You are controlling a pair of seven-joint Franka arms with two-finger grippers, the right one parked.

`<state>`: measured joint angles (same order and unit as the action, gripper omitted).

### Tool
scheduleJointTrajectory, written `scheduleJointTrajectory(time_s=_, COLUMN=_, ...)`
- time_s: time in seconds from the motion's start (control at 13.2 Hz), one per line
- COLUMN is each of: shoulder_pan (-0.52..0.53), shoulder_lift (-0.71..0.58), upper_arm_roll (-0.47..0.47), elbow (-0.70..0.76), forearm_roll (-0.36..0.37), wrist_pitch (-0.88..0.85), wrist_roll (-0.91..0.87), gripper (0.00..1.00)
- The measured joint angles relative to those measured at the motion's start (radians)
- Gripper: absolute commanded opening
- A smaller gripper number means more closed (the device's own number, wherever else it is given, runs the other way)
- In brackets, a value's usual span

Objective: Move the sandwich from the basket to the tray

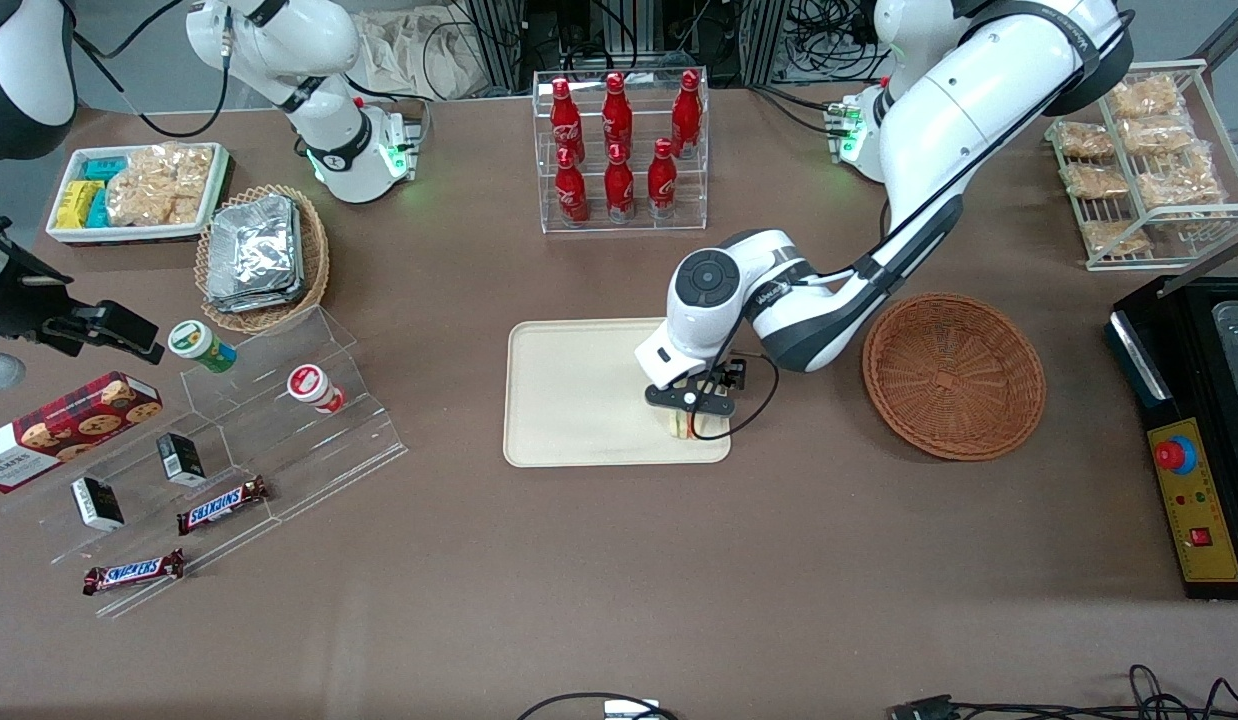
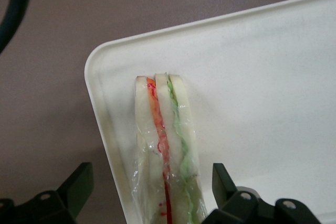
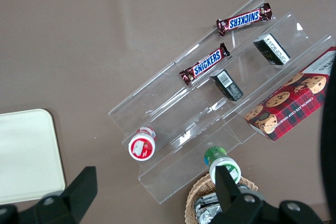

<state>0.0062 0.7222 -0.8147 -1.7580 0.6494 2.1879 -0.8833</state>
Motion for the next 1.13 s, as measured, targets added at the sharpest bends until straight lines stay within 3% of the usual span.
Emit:
scheduleJointTrajectory(time_s=0.3, shoulder_pan=0.001, shoulder_lift=-0.091, upper_arm_roll=-0.004, elbow=0.031, forearm_roll=-0.091, wrist_pitch=-0.053, wrist_roll=-0.042, gripper=1.00)
scheduleJointTrajectory(time_s=0.45, shoulder_pan=0.011, shoulder_lift=-0.177, upper_arm_roll=-0.005, elbow=0.084, forearm_roll=-0.187, wrist_pitch=-0.146, wrist_roll=-0.043, gripper=1.00)
scheduleJointTrajectory(time_s=0.6, shoulder_pan=0.032, shoulder_lift=-0.272, upper_arm_roll=-0.005, elbow=0.151, forearm_roll=-0.214, wrist_pitch=-0.265, wrist_roll=-0.042, gripper=1.00)
scheduleJointTrajectory(time_s=0.83, shoulder_pan=0.138, shoulder_lift=-0.406, upper_arm_roll=-0.004, elbow=0.171, forearm_roll=-0.243, wrist_pitch=-0.379, wrist_roll=0.042, gripper=1.00)
scheduleJointTrajectory(time_s=1.13, shoulder_pan=0.261, shoulder_lift=-0.486, upper_arm_roll=-0.001, elbow=0.170, forearm_roll=-0.284, wrist_pitch=-0.447, wrist_roll=0.125, gripper=1.00)
